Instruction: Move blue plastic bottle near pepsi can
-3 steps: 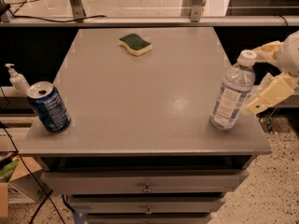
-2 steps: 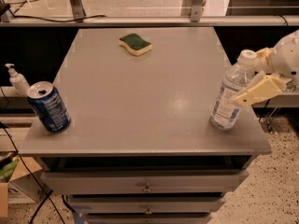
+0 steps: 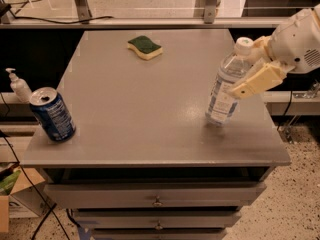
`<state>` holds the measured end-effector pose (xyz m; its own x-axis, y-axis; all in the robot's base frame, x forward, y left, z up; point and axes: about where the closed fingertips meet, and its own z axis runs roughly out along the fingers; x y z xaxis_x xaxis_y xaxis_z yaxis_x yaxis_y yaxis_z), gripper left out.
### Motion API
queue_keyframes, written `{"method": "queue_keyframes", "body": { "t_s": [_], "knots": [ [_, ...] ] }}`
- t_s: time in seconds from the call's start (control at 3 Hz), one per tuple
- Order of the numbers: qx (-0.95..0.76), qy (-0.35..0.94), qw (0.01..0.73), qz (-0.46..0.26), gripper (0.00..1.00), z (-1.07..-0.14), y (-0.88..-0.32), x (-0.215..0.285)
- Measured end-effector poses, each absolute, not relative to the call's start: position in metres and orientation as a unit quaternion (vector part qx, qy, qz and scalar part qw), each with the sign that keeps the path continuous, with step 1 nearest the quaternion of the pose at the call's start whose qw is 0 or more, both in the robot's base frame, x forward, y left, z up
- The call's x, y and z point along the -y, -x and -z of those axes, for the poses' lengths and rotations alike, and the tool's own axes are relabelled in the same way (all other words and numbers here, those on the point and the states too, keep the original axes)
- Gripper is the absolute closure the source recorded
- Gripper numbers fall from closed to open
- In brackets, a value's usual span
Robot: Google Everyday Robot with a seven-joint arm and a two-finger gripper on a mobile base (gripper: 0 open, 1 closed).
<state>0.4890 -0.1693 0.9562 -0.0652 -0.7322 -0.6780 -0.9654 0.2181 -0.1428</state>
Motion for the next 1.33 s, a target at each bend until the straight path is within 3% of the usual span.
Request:
{"method": "queue_keyframes", "body": {
  "t_s": [0.33,1.0,1.33],
  "knots": [
    [-0.672,0.631,0.347,-0.172,1.0,-0.994,-0.495,0.138],
    [-0.667,0.629,0.355,-0.181,1.0,-0.997,-0.497,0.128],
    [-0.637,0.648,0.371,-0.192,1.0,-1.009,-0.498,0.088]
  ]
}}
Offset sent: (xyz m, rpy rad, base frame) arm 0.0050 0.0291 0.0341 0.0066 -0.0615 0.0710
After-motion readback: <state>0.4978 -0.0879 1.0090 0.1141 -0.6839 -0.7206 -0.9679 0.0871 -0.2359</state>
